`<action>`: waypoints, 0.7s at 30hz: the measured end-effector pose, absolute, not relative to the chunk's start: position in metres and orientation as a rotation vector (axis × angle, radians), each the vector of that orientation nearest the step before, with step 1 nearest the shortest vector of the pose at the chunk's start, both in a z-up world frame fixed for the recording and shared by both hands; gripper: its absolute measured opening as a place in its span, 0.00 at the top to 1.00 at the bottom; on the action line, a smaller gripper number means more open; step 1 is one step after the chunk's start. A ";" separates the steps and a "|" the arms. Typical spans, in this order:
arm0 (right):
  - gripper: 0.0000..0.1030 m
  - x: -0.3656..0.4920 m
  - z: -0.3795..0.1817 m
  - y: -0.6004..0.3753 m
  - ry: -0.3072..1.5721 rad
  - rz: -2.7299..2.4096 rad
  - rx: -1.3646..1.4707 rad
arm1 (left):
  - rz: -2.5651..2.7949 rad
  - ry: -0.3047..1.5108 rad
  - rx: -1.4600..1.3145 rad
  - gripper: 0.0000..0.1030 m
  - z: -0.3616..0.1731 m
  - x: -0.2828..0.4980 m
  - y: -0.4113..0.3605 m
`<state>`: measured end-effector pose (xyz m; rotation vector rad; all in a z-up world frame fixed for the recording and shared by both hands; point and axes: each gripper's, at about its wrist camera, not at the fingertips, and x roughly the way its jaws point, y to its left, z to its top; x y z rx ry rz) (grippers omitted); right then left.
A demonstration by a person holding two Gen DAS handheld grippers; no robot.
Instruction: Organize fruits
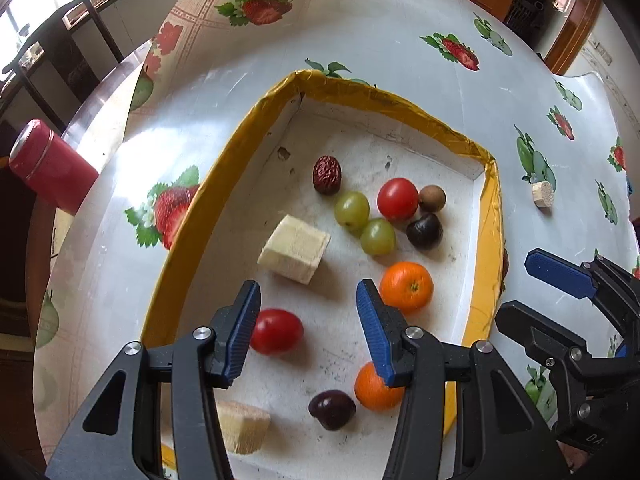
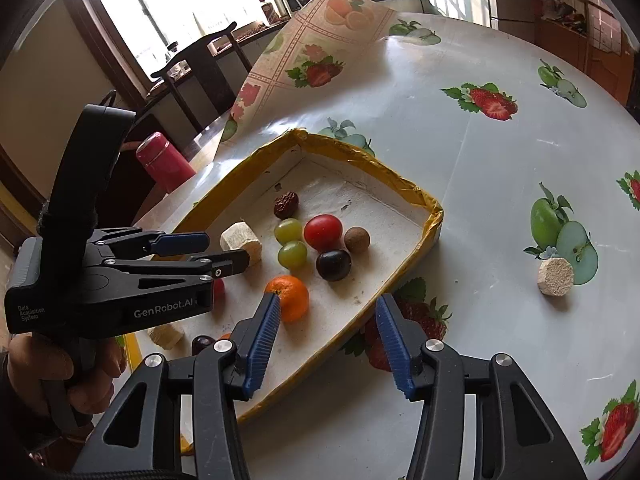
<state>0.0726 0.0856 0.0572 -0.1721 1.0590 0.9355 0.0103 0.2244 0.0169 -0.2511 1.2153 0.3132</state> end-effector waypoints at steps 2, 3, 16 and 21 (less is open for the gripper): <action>0.42 0.066 0.058 0.083 1.061 0.953 -0.188 | 0.316 1.215 -0.238 0.53 0.019 -0.003 0.221; 0.40 0.062 0.058 0.083 1.061 0.963 -0.197 | 0.316 1.213 -0.237 0.53 0.021 -0.009 0.219; 0.23 0.021 0.071 0.080 1.033 1.105 -0.296 | 0.305 1.151 -0.156 0.30 0.053 -0.089 0.201; 0.19 0.006 0.080 0.080 0.985 1.148 -0.328 | 0.326 1.127 -0.164 0.26 0.060 -0.113 0.201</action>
